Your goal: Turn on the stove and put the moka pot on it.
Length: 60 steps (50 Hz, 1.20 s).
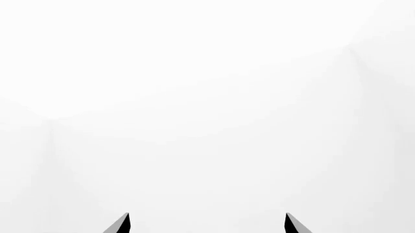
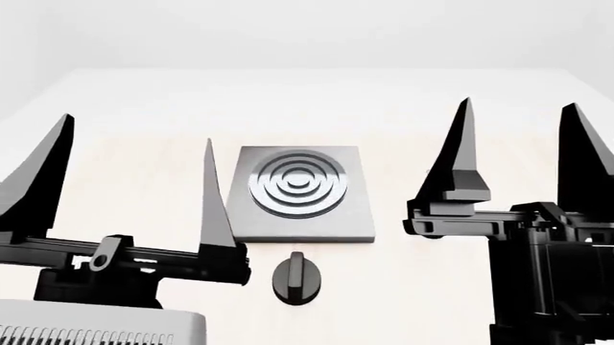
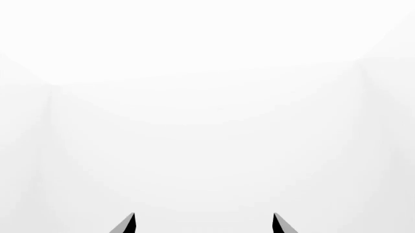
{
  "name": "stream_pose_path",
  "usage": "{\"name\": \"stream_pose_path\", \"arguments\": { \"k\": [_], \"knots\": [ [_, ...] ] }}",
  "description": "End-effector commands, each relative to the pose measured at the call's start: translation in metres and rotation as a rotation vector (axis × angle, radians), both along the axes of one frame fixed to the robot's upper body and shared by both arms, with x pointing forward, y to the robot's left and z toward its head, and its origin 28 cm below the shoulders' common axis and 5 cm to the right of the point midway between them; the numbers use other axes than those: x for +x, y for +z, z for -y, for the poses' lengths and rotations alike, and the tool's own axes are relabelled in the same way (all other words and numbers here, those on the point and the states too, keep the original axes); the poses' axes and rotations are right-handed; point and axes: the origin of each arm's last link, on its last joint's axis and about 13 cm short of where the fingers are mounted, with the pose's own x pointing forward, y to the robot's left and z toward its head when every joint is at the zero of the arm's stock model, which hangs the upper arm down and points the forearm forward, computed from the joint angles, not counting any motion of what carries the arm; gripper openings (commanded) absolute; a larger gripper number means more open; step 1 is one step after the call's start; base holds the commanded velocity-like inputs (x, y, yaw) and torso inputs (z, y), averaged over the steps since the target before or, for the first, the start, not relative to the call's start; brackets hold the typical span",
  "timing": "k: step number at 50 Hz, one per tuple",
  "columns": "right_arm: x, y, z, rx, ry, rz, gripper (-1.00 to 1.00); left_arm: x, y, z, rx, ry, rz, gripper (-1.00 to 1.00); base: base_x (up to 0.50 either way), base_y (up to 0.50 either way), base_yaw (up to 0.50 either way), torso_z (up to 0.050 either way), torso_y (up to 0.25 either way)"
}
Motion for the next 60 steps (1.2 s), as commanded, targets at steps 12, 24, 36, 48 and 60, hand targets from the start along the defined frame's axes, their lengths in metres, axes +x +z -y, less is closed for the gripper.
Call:
{"name": "stream_pose_path", "arguments": {
  "k": [12, 24, 36, 48, 60],
  "knots": [
    [-0.001, 0.001, -0.001, 0.000, -0.002, 0.005, 1.00, 0.039, -0.013, -0.003, -0.058, -0.086, -0.336, 1.00, 0.00, 0.00, 0.00, 0.000, 0.000],
    [0.000, 0.001, -0.003, -0.003, 0.004, 0.002, 1.00, 0.064, -0.036, -0.006, -0.046, -0.119, -0.571, 1.00, 0.00, 0.00, 0.00, 0.000, 0.000],
    [-0.001, 0.001, -0.003, -0.003, 0.008, 0.001, 1.00, 0.081, -0.066, -0.003, -0.035, -0.174, -0.734, 1.00, 0.00, 0.00, 0.00, 0.000, 0.000],
    [-0.002, 0.001, -0.003, 0.000, 0.009, 0.002, 1.00, 0.093, -0.086, -0.004, -0.052, -0.233, -0.856, 1.00, 0.00, 0.00, 0.00, 0.000, 0.000],
    [-0.002, 0.001, -0.004, 0.001, 0.013, -0.001, 1.00, 0.098, -0.103, 0.001, -0.083, -0.323, -0.962, 1.00, 0.00, 0.00, 0.00, 0.000, 0.000]
  ]
}}
